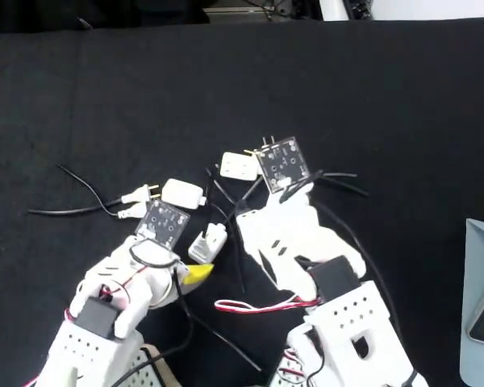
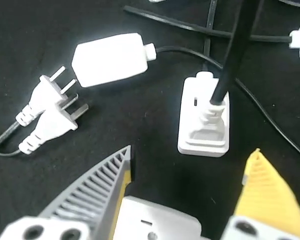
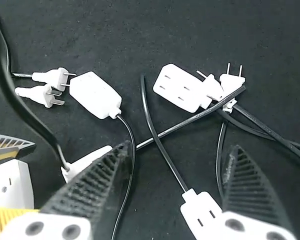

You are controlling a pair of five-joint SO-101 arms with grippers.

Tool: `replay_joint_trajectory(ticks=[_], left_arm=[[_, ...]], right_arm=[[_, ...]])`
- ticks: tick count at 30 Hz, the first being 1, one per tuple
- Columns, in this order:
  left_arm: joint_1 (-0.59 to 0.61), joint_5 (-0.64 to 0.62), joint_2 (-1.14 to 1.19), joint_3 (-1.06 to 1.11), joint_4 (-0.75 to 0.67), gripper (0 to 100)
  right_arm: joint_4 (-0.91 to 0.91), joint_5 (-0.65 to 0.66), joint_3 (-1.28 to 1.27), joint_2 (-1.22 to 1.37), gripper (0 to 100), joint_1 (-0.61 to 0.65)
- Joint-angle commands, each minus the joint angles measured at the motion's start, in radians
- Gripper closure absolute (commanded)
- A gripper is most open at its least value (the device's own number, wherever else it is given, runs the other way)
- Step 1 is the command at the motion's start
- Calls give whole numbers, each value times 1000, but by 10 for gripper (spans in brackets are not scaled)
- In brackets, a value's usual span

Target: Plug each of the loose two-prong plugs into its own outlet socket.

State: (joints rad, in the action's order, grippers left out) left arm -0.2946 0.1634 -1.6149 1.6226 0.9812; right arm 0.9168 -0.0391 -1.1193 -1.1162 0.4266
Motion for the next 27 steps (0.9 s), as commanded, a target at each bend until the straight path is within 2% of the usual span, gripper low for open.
replay_joint_trajectory(ticks=[1, 4, 7, 11, 15, 19, 22, 27], left_arm=[[-18, -38, 195, -173, -26, 652], [-19, -60, 379, -271, -49, 650], [-16, -64, 565, -312, -138, 649], [-16, -64, 798, -349, -267, 649], [-13, -68, 984, -437, -315, 655], [-13, -133, 1102, -493, -374, 701], [-18, -133, 1129, -499, -423, 741], [-21, -133, 1138, -503, -462, 747]], right_arm=[[-14, -6, 36, 2, 705, -15], [-11, -6, 36, 2, 705, -15], [-9, -6, 36, 2, 705, -17], [-14, -6, 56, 1, 705, -109], [-9, -6, 94, 1, 705, -207], [-17, -8, 108, 1, 705, -262], [-18, -12, 117, 1, 705, -288], [-44, -43, 119, 1, 705, -325]])
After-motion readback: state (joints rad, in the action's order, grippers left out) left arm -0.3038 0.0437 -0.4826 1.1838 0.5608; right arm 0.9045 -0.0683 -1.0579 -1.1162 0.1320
